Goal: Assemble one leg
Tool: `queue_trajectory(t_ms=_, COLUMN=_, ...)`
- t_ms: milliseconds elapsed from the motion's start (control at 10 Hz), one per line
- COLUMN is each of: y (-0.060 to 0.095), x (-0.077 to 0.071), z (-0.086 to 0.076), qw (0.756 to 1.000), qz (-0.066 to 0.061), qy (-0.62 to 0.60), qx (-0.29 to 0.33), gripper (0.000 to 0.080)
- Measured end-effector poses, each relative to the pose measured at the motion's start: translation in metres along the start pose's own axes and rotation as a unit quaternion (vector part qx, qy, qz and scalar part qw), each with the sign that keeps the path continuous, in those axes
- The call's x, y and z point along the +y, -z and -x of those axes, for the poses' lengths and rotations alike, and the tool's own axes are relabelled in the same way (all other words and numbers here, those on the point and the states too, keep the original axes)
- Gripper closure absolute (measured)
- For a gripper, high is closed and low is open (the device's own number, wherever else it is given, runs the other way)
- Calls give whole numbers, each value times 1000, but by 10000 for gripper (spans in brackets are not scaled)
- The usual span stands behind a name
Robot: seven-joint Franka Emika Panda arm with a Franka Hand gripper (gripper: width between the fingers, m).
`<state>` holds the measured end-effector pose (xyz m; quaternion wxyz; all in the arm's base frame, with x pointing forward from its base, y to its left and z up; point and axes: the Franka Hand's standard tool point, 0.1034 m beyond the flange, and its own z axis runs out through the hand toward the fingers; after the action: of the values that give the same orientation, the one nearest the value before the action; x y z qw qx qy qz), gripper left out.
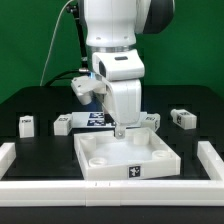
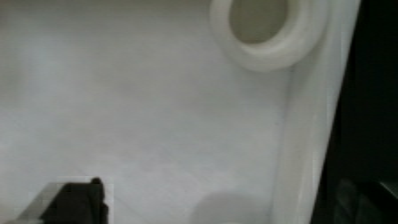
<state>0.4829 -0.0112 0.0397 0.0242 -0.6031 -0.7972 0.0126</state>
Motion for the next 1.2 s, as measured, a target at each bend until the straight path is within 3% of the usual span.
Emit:
queue_trajectory(t_ms=400, y=-30, x=-21, z=-4, qw=999, qz=-27, qy=-12, qx=13, gripper=150)
queue_trajectory(t_ms=800, y=-30, x=-21, z=-1, qw=999, qz=-27, qy=-39, qx=12, gripper=150)
queue_trajectory(t_ms=1000, y=-31, x=-23, z=0, qw=999, qz=-28, qy=-40, qx=13, gripper=398)
queue_trajectory(t_ms=1100, y=-31, x=-23, z=0, qw=999, qz=-28, qy=-40, qx=13, gripper=398)
queue_trajectory(t_ms=1200, y=-31, x=-23, z=0, qw=999, qz=-29, qy=-40, qx=13, gripper=600)
